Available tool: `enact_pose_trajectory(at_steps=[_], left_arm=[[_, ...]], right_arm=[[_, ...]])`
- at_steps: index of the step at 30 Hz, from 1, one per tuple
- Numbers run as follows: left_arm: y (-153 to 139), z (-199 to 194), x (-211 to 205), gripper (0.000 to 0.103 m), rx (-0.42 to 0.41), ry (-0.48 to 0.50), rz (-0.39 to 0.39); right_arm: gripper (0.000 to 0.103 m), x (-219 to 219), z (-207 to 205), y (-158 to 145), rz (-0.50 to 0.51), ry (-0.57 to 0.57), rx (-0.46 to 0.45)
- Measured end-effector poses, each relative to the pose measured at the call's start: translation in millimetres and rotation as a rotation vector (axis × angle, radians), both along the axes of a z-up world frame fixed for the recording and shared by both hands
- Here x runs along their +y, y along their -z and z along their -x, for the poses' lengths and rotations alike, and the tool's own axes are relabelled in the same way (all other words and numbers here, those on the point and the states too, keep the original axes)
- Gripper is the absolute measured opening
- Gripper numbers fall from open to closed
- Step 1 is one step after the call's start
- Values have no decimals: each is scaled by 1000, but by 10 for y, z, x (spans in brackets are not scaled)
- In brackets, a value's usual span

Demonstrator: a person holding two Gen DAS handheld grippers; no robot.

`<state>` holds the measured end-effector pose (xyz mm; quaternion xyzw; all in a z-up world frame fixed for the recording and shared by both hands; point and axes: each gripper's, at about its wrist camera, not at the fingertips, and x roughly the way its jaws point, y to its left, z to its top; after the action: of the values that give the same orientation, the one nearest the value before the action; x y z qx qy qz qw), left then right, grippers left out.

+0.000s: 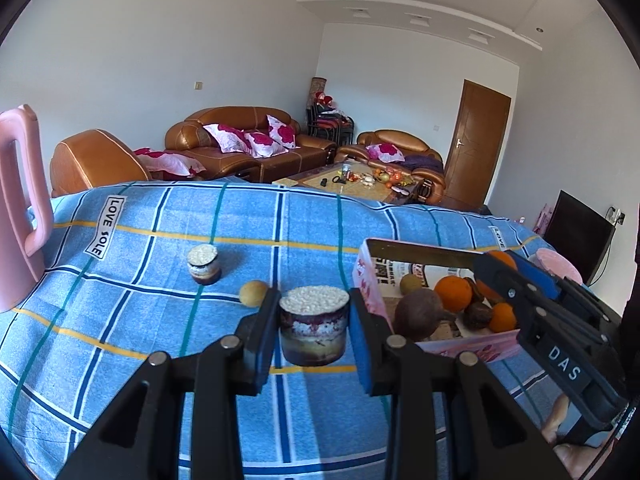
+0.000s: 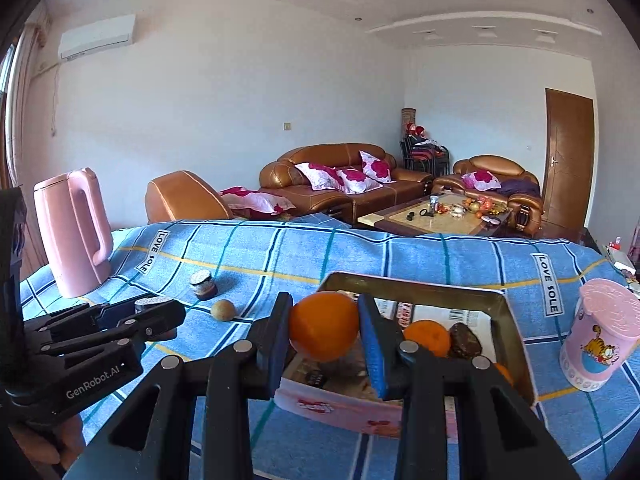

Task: Organize fruits
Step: 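Carry the orange and jar over the pink tin box and open both tools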

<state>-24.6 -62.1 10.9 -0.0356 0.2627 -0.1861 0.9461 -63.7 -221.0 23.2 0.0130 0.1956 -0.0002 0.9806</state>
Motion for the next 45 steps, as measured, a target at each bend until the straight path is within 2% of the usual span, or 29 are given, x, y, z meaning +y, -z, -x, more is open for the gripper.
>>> enact_pose_trajectory(at_steps=[11, 20, 27, 32, 37, 45], left_arm=[[-103, -58, -698, 35, -31, 103, -33], [-10, -188, -1230, 35, 13, 155, -32], [137, -284, -1446, 35, 59, 145, -80], [123, -220, -1516, 35, 27, 131, -138], [100, -202, -1510, 35, 30, 129, -133], [84, -184, -1526, 35, 24, 129, -142]], right_arm=[[36, -789, 47, -62, -28, 162, -11], [36, -1186, -58, -33, -55, 256, 10], [36, -1217, -280, 43, -49, 247, 55], [36, -1199, -435, 113, -44, 226, 100], [36, -1207, -498, 145, -53, 213, 126], [36, -1226, -569, 206, -141, 137, 171]])
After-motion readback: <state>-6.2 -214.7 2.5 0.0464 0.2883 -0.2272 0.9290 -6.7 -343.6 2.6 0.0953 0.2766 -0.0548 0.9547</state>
